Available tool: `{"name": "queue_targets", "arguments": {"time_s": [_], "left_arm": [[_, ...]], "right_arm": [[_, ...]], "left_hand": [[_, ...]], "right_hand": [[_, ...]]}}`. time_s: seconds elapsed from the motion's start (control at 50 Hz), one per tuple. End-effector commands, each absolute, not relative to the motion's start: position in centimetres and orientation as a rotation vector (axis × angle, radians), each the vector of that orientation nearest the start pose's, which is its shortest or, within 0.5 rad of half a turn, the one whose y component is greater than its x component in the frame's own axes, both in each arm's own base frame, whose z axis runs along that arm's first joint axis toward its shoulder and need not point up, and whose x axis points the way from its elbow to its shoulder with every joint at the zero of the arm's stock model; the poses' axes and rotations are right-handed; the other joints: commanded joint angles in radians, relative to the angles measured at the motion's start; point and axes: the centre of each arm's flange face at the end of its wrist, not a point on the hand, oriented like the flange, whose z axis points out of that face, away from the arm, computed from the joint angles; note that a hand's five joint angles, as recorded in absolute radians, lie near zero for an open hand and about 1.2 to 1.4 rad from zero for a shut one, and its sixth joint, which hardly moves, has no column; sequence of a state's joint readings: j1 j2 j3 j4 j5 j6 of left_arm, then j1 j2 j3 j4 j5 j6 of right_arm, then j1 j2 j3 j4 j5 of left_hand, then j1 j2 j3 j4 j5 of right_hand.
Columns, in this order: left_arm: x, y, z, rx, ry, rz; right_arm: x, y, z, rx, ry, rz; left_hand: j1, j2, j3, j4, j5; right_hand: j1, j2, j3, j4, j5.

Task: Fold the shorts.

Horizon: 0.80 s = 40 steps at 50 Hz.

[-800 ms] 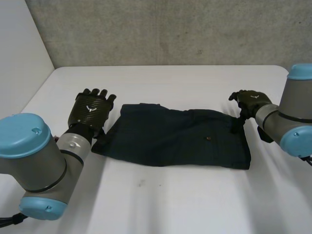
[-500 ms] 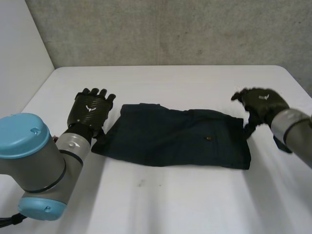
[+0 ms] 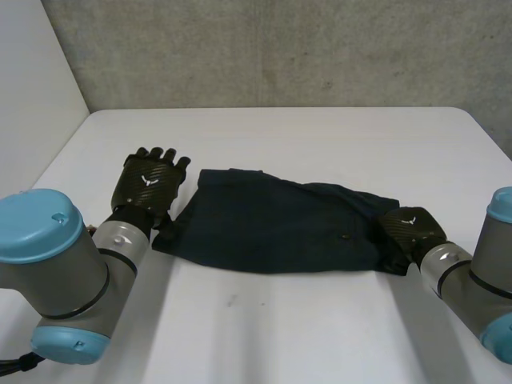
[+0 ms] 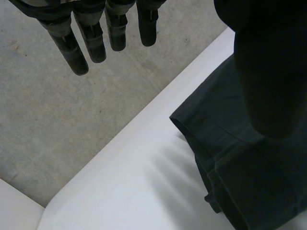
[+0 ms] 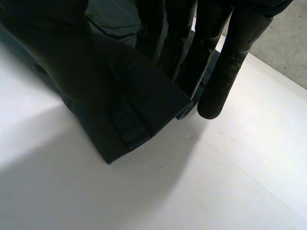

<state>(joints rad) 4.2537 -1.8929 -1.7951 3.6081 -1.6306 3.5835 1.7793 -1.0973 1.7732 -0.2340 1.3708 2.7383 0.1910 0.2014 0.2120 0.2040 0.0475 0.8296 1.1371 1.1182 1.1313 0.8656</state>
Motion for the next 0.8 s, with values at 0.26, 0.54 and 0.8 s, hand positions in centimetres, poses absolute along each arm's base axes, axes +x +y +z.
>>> {"name": "queue_targets", "arguments": {"time_s": [0.26, 0.54, 0.8], "left_arm": [[-26.4, -25.2, 18.4, 0.929, 2.068, -2.125], [-26.4, -25.2, 18.5, 0.924, 2.066, -2.129], [-26.4, -25.2, 19.4, 0.91, 2.042, -2.158]], "right_arm": [[16.9, -31.4, 17.3, -1.39, 2.52, -1.902], [31.9, -26.0, 22.4, -1.964, 1.769, -2.189], [37.2, -16.0, 16.0, -2.154, 1.17, -1.734]], "left_hand": [[-0.017, -0.027, -0.038, -0.029, -0.047], [-0.017, -0.027, -0.038, -0.029, -0.047], [-0.017, -0.027, -0.038, -0.029, -0.047]], "right_hand": [[0.567, 0.259, 0.278, 0.265, 0.356], [0.567, 0.259, 0.278, 0.265, 0.356], [-0.378, -0.686, -0.667, -0.68, -0.589]]}}
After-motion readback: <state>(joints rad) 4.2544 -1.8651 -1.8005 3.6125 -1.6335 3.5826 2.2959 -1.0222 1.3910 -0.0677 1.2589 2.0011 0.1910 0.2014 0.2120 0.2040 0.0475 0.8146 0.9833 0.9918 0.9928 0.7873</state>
